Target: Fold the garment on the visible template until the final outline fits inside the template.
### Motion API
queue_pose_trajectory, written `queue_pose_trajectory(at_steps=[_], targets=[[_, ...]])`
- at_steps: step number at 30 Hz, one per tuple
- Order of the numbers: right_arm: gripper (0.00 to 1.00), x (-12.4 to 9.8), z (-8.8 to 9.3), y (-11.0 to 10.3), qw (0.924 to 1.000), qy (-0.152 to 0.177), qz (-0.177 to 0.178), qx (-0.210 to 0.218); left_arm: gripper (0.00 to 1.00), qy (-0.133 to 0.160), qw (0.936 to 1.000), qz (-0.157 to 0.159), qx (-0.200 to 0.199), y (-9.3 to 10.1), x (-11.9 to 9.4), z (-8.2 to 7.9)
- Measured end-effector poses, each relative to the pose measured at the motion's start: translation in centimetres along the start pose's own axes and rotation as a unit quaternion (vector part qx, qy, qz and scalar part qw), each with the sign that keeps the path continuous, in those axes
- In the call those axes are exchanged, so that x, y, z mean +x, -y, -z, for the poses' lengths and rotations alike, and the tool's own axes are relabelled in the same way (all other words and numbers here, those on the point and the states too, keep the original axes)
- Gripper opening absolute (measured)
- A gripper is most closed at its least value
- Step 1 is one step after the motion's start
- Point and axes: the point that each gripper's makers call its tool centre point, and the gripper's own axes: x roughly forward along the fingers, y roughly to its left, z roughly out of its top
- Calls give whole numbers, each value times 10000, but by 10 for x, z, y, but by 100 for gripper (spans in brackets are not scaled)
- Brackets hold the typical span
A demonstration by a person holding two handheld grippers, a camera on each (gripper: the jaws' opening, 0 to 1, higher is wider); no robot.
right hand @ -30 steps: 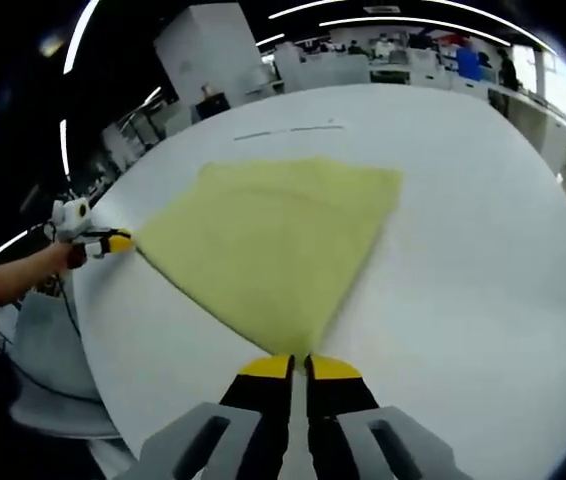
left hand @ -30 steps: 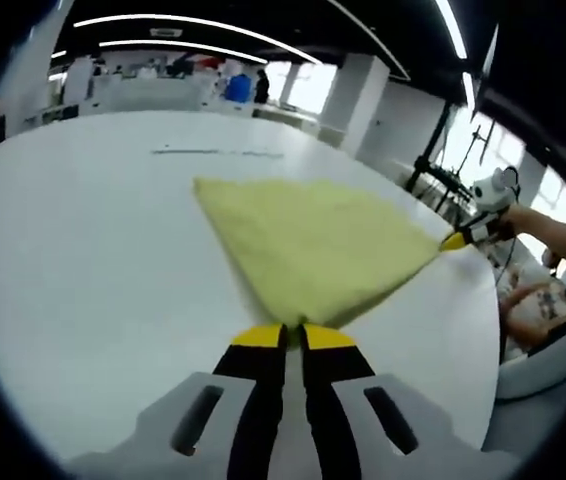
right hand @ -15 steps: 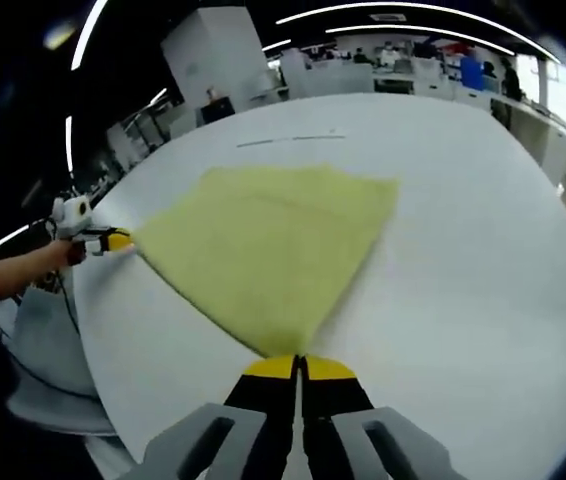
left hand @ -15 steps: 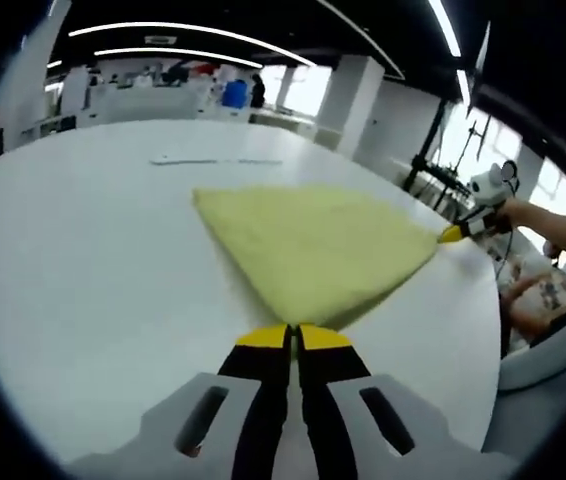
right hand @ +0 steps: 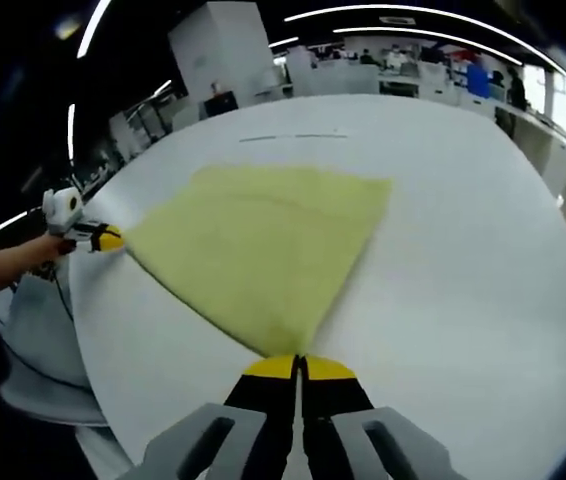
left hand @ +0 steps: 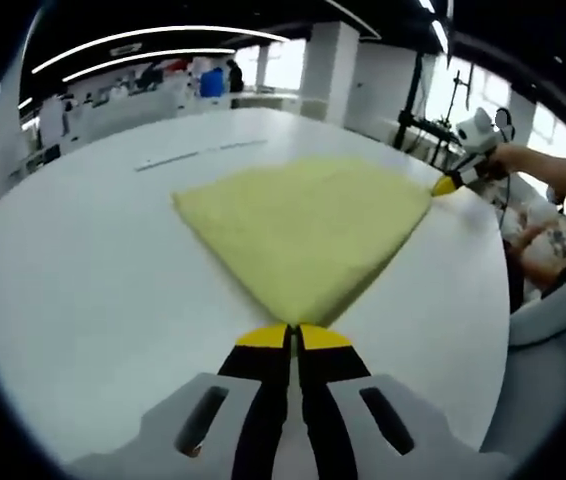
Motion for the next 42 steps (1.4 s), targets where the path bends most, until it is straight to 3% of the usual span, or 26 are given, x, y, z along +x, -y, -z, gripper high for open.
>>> queue_pose_trajectory(at_steps=[15,29,31,36,42], targets=[[0,-4,10,-9,9997,-103,-68,-201,0,1,9997,-138,-192,5,-9,8],[0,-2,13,-11,9999,-67,0,-101,0,-86,9981,-252,-558,8,-10,17],[4,-1,11,-15,10000,22,-49,7,4,-104,9978,-242,-616,10,-11,19],[27,-4,2,-19,9998,217,-36,-10,22,24,9963,-310,-799,13,-14,14],[42,-12,-9,-35,9990,388,-205,-129,37,614,9926,-482,-927,13,-24,-14]])
